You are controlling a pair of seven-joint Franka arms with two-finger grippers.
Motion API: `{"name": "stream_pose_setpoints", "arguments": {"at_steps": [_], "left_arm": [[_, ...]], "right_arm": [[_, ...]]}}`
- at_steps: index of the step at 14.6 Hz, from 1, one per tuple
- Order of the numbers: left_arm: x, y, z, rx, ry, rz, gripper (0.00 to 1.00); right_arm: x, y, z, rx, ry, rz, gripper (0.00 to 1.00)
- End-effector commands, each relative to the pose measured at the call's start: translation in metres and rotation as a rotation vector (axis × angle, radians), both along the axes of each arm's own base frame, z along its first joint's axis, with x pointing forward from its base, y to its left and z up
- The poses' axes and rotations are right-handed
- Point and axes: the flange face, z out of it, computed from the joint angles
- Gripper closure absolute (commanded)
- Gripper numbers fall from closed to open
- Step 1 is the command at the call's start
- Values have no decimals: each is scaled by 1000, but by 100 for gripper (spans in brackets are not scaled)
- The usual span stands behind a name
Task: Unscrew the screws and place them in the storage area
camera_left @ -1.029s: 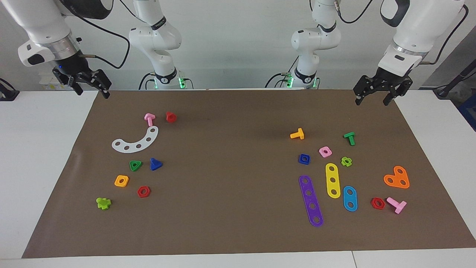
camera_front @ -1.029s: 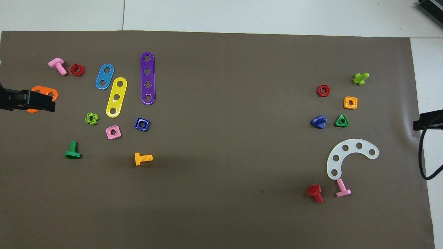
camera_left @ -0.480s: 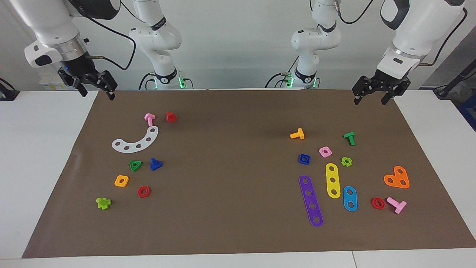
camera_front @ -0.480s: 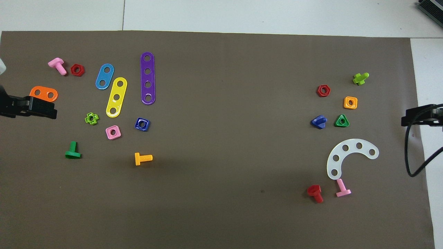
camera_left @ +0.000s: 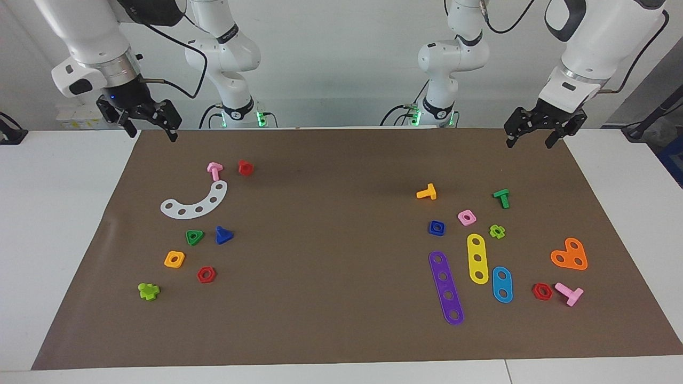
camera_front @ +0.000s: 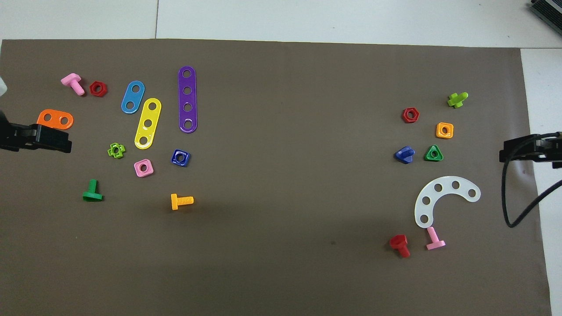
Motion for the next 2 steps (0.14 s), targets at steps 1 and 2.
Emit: {"name": "stream_pose_setpoints", "arguments": {"at_steps": [1,2], "left_arm": [[-11,4,2,25,8,2,0],[-11,3,2,23,8,2,0]], "right_arm": [[-1,-1,5,-4,0,-21,0],[-1,-1,4,-3,0,-21,0]]}}
